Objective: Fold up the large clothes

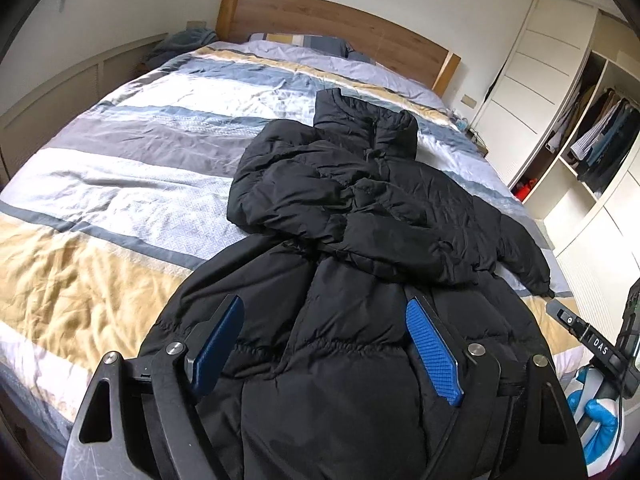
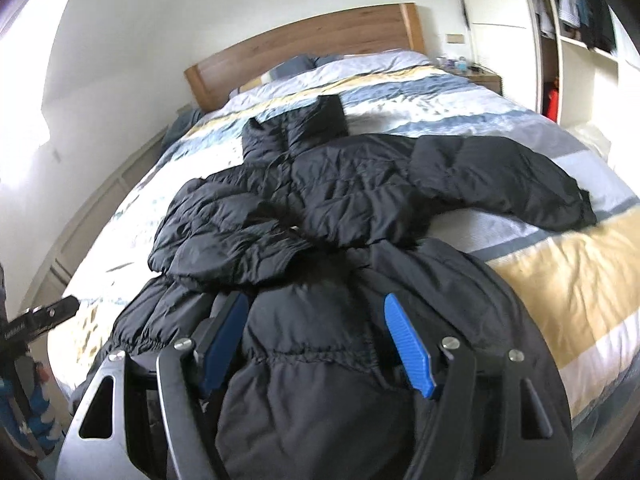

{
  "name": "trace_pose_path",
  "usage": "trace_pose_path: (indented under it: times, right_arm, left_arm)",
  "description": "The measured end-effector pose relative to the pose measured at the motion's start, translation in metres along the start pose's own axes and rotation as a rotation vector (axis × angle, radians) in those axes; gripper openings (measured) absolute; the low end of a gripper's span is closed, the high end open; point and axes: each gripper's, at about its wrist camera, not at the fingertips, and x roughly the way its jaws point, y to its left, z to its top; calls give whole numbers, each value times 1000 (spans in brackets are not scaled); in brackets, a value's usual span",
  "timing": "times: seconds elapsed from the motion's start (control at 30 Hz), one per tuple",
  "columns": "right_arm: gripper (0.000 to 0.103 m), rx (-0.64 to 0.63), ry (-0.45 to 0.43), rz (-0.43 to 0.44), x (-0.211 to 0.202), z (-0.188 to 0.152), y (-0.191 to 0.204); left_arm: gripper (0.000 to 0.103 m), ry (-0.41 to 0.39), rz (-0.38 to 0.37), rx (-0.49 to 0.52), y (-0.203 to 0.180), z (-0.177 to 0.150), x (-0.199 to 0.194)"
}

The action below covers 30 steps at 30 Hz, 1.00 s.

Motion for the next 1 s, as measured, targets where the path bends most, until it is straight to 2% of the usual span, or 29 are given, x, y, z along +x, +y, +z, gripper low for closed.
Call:
trace_pose_path:
  times: [0.37,0.6,0.8,1.0]
  right_arm:
    - [70,261,-9,17,3,6,-102]
    - [70,432,0,6,15,3,-181]
    - [70,539,-3,-6,32,4,-239]
    - [70,660,-27,35,59,7,-287]
  left_arm:
    - [83,-35,19,13,-37,8,-8]
    - [83,-10,73,85,-61,-4,2]
    - [83,25,134,88,-56,-12,5]
    - [83,54,196,76,-47,-10,10]
